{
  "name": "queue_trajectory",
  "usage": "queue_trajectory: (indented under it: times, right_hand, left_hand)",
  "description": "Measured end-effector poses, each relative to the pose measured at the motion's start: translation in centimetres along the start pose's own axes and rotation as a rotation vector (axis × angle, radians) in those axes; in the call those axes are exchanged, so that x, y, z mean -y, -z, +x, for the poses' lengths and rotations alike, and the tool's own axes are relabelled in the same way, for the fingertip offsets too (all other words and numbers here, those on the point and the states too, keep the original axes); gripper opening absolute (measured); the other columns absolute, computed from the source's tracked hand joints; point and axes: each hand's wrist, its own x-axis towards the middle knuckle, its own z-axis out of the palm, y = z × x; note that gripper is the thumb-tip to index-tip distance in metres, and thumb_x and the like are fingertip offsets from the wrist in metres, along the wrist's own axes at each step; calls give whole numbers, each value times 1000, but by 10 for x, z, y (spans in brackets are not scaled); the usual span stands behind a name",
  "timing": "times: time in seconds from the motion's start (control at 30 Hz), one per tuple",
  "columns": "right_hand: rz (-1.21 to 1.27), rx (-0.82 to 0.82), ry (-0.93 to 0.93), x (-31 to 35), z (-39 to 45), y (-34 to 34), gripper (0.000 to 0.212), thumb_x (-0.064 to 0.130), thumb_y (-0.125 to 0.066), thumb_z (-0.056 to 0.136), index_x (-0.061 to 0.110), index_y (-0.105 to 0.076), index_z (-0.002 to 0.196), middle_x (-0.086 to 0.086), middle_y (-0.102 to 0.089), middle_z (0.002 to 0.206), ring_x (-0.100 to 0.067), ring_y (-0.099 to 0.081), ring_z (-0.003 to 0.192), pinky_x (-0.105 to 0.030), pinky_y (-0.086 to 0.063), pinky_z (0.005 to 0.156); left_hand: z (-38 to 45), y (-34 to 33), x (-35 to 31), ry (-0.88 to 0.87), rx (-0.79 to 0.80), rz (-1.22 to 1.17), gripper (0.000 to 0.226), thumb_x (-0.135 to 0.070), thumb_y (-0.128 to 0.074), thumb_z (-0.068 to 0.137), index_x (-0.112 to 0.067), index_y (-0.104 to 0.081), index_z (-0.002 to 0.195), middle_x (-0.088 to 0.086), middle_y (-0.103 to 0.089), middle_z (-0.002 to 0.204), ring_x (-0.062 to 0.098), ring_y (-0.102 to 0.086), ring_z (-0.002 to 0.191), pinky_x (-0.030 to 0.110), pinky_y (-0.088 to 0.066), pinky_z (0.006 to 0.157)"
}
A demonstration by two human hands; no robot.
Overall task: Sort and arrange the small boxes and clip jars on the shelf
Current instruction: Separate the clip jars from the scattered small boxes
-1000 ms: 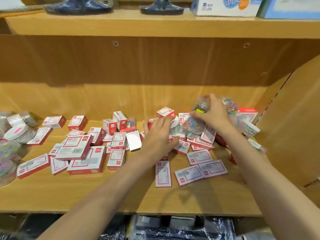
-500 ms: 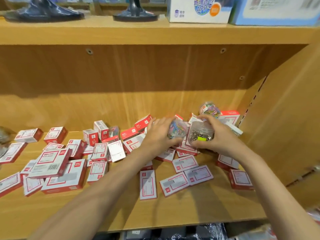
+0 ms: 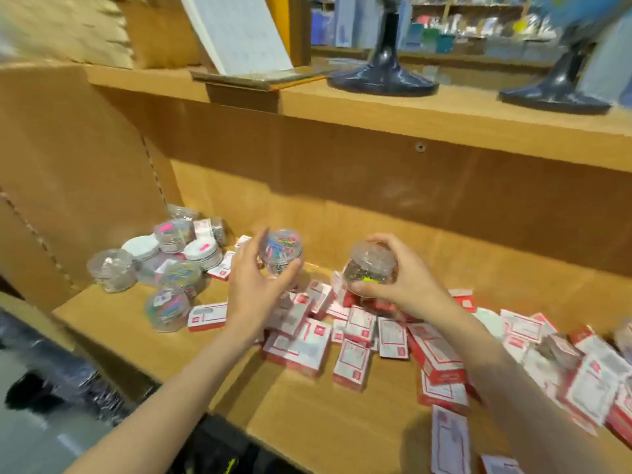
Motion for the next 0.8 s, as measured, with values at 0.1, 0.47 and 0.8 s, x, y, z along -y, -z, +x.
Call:
queue_trajectory:
  times: [0.1, 0.47, 0.8]
  right_hand:
    - [15, 167, 80, 30, 42, -59, 69, 25, -82, 65, 24, -44, 122, 10, -47, 117, -12, -46, 116, -25, -34, 95]
    - [-64, 191, 159, 101, 118, -232, 66, 39, -76, 68, 25, -32, 114, 1, -40, 123, -23, -47, 116, -45, -42, 93]
    - [-43, 148, 247, 104, 121, -244, 57, 33, -72, 76, 33, -41, 124, 8, -31, 124, -12, -50, 99, -39, -48, 89]
  left_hand:
    - [15, 58, 40, 96, -100, 38, 73, -43, -71, 68, -16, -45, 131, 0, -55, 121, 15, -51, 111, 28, -41, 92]
    - [54, 167, 141, -122, 35, 541, 39, -27, -74, 75, -7, -52, 100, 10, -57, 94, 20, -49, 88, 25, -35, 73]
    - [77, 179, 174, -164, 255, 687, 58, -60, -40, 76, -18, -50, 116, 2, -55, 125, 21, -43, 120, 33, -13, 105]
